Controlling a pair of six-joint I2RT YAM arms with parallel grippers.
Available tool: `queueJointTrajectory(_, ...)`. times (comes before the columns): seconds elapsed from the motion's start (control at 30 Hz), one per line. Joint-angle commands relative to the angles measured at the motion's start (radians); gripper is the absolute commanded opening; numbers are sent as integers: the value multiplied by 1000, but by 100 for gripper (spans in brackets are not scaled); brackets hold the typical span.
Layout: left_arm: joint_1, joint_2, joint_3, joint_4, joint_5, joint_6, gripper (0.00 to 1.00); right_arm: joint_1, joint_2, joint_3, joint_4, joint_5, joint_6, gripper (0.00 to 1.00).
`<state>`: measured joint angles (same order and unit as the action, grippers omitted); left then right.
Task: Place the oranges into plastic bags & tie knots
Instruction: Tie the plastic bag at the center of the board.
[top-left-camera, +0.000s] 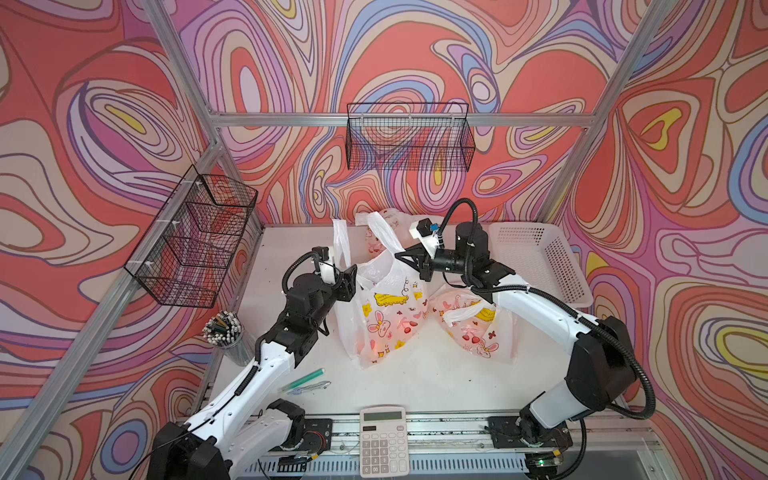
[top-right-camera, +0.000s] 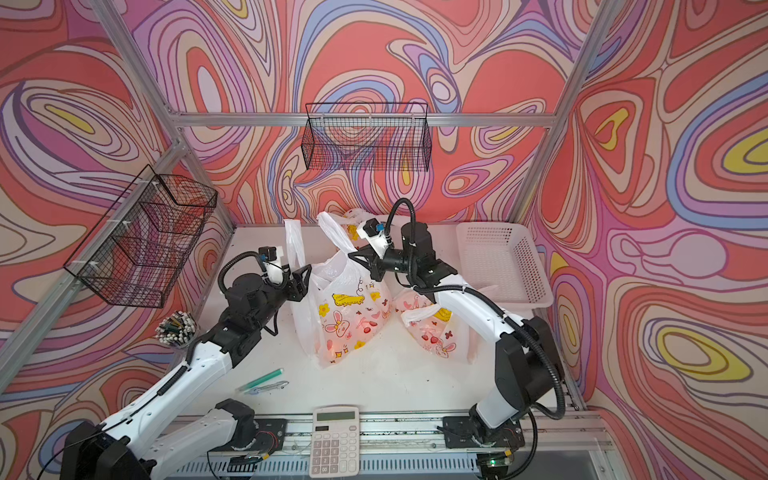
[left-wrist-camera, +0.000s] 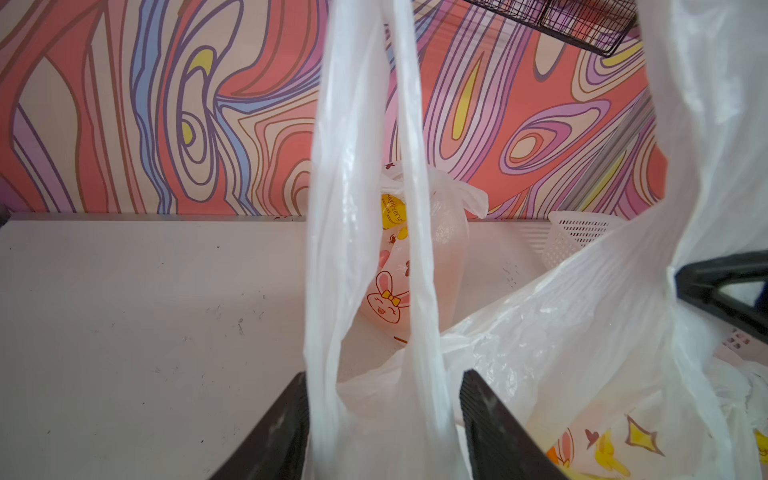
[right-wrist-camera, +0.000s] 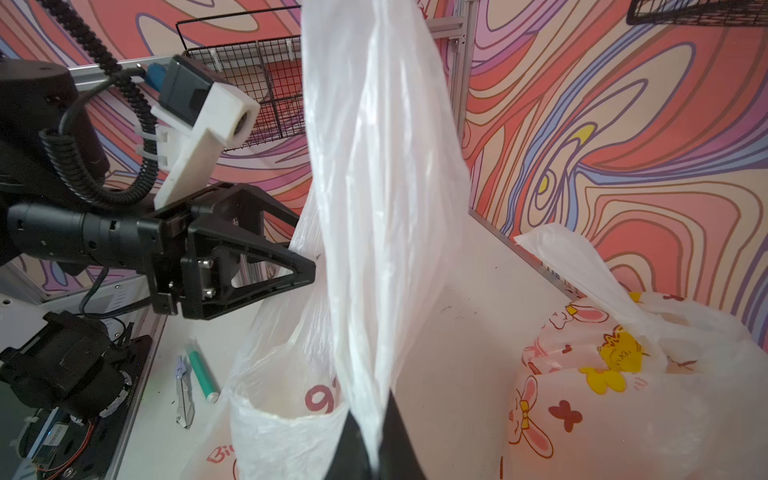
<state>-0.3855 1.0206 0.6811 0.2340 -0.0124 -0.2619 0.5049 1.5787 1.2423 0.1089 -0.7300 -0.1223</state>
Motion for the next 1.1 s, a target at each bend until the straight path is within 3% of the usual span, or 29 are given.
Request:
queueJointTrajectory(0.0, -3, 21, 37, 43, -26, 42, 55, -1, -30, -11, -12, -5, -14, 0)
queueJointTrajectory(0.2, -3, 18, 29, 91, 73, 128, 32, -2, -53, -27, -59, 13, -47, 0)
queueJointTrajectory(0.43, -3, 22, 13, 167, 390, 230, 1, -64, -178, -159, -45, -34, -66, 0)
queueJointTrajectory(0.73, 3, 104, 68, 132, 785, 286, 0, -141, -390, -351, -65, -169, -170, 0)
queueJointTrajectory(1.07, 29, 172, 142, -22, 1010, 359, 0, -142, -426, -387, -120, -242, -272, 0)
